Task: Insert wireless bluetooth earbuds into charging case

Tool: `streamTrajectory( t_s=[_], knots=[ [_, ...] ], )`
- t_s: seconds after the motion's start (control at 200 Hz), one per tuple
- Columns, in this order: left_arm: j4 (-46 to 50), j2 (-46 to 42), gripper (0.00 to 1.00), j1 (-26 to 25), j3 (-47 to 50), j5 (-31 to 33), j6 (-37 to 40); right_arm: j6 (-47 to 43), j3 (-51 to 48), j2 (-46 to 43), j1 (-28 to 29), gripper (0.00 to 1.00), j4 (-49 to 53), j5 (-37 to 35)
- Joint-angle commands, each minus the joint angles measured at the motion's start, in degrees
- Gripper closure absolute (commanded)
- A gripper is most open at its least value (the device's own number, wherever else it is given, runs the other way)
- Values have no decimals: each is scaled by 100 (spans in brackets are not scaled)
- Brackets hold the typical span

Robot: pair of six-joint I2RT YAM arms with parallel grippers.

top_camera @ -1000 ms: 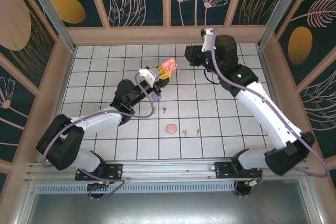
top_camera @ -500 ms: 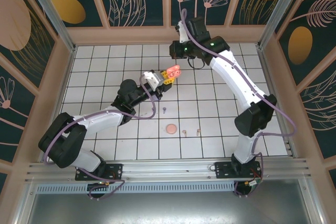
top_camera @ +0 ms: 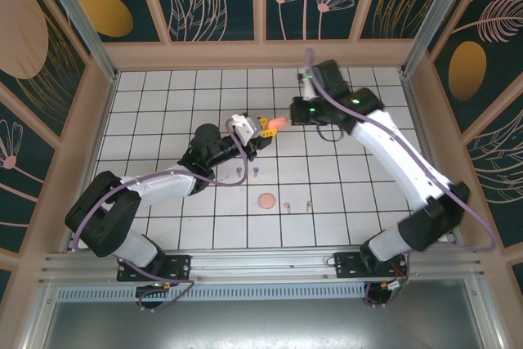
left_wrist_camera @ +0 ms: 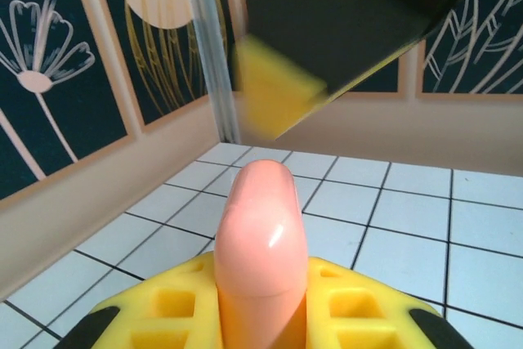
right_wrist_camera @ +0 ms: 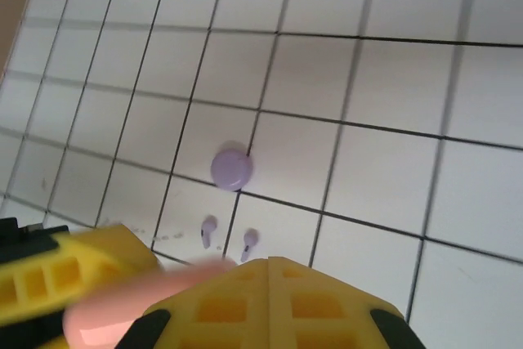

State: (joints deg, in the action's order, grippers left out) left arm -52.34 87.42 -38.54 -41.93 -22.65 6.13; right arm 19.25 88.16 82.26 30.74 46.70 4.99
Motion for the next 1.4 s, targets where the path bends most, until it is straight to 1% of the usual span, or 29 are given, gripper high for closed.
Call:
streamTrajectory(
  t_s=[0.0, 0.075, 0.1, 0.205, 0.22, 0.32, 0.405, 0.5, 0.621, 0.666, 0.726, 0.761, 0.821, 0.876, 0.986, 1.071, 1.126, 1.286, 1.351, 1.391],
  knots=[
    [-284, 165, 100, 58, -272, 212, -229, 918, -703, -845, -567, 96, -788, -370],
    [162, 386, 100, 58, -531, 296, -502, 1252, -1334, -1183, -773, 92, -1205, -404],
    [346, 490, 100, 58, -650, 282, -614, 1354, -1591, -1270, -803, 90, -1357, -382],
    [1078, 1034, 100, 58, -1213, 265, -1237, 1636, -2369, -1435, -809, 85, -1730, -284],
    [1170, 1222, 100, 58, -1295, 258, -1322, 1669, -2473, -1451, -807, 84, -1780, -268],
    [1750, 1902, 100, 58, -1918, 34, -1919, 1859, -3112, -1557, -767, 78, -2017, -245],
    [2271, 2463, 100, 58, -2458, -223, -2322, 1948, -3404, -1606, -729, 74, -2142, -291],
    [2937, 3078, 100, 58, -3149, -495, -2702, 1978, -3599, -1632, -653, 65, -2211, -398],
    [3847, 3767, 100, 58, -4079, -730, -3048, 1977, -3657, -1629, -609, 59, -2256, -459],
    [4096, 3952, 98, 58, -4331, -762, -3136, 1962, -3643, -1607, -596, 57, -2286, -451],
    [4358, 4128, 96, 58, -4577, -737, -3207, 1943, -3614, -1564, -576, 56, -2305, -447],
    [4531, 4211, 93, 58, -4693, -678, -3255, 1929, -3596, -1540, -570, 54, -2322, -447],
    [4856, 4366, 86, 62, -4938, -635, -3249, 1915, -3558, -1495, -545, 54, -2348, -438],
    [5118, 4502, 83, 64, -5138, -626, -3227, 1900, -3524, -1452, -515, 53, -2380, -432],
    [5401, 4669, 73, 61, -5328, -582, -3176, 1867, -3462, -1373, -440, 51, -2393, -446],
    [5582, 4760, 69, 58, -5445, -497, -3090, 1843, -3436, -1353, -387, 47, -2361, -481],
    [5719, 4784, 66, 58, -5523, -386, -3010, 1827, -3411, -1362, -358, 46, -2320, -521],
    [6050, 4748, 56, 62, -5663, -43, -2749, 1802, -3366, -1444, -260, 39, -2163, -559],
    [6166, 4638, 53, 66, -5660, 147, -2608, 1810, -3349, -1505, -180, 36, -2069, -738],
    [6206, 4543, 50, 83, -5636, 279, -2526, 1825, -3332, -1545, -112, 34, -1991, -835]
  ],
)
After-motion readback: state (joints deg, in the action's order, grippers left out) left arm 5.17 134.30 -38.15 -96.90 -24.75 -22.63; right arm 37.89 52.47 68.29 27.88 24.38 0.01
